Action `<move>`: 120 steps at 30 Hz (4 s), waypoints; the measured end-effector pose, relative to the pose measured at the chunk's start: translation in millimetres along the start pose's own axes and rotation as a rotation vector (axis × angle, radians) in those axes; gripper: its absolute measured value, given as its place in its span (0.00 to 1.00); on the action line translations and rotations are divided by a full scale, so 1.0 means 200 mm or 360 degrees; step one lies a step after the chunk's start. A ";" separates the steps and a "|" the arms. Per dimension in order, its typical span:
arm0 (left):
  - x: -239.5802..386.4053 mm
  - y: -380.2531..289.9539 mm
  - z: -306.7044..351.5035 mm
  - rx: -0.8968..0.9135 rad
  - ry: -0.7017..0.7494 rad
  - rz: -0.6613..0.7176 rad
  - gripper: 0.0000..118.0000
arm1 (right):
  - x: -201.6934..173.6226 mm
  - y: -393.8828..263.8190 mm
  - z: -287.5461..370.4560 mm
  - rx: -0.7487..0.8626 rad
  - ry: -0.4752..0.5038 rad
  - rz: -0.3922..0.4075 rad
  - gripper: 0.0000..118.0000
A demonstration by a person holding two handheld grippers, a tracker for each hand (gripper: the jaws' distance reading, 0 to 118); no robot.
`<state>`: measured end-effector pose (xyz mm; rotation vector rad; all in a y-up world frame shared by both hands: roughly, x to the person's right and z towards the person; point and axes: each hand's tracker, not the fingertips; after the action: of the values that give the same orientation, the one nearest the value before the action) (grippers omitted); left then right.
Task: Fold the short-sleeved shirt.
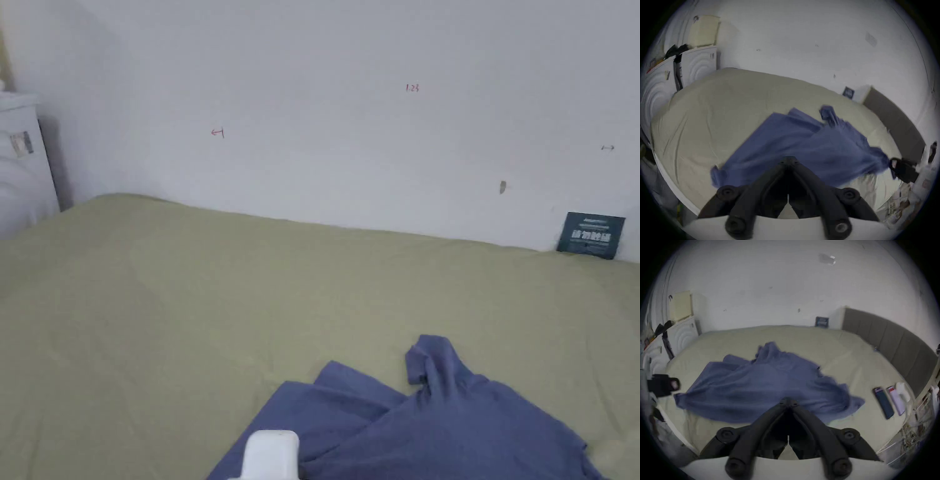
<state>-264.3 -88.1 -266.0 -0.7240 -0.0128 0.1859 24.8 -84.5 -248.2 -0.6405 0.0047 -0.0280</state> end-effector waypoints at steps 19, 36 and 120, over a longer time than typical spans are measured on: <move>-0.55 -0.12 -0.10 -0.0379 0.0266 0.0000 0.96 | 0.00 0.25 -0.15 0.0018 0.0183 0.0173 0.01; -0.57 -0.16 -0.20 -0.0234 0.0276 0.0078 0.06 | 0.03 1.20 -1.78 -0.0824 0.0506 0.0912 0.65; -0.21 2.66 -0.22 0.0708 0.0438 -0.0642 0.06 | 0.37 2.88 -0.25 0.1211 -0.0114 0.0335 0.00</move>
<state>-389.5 265.7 -647.6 -0.2866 0.1403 -0.2921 112.5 344.5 -631.7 0.1224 -0.0077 0.1898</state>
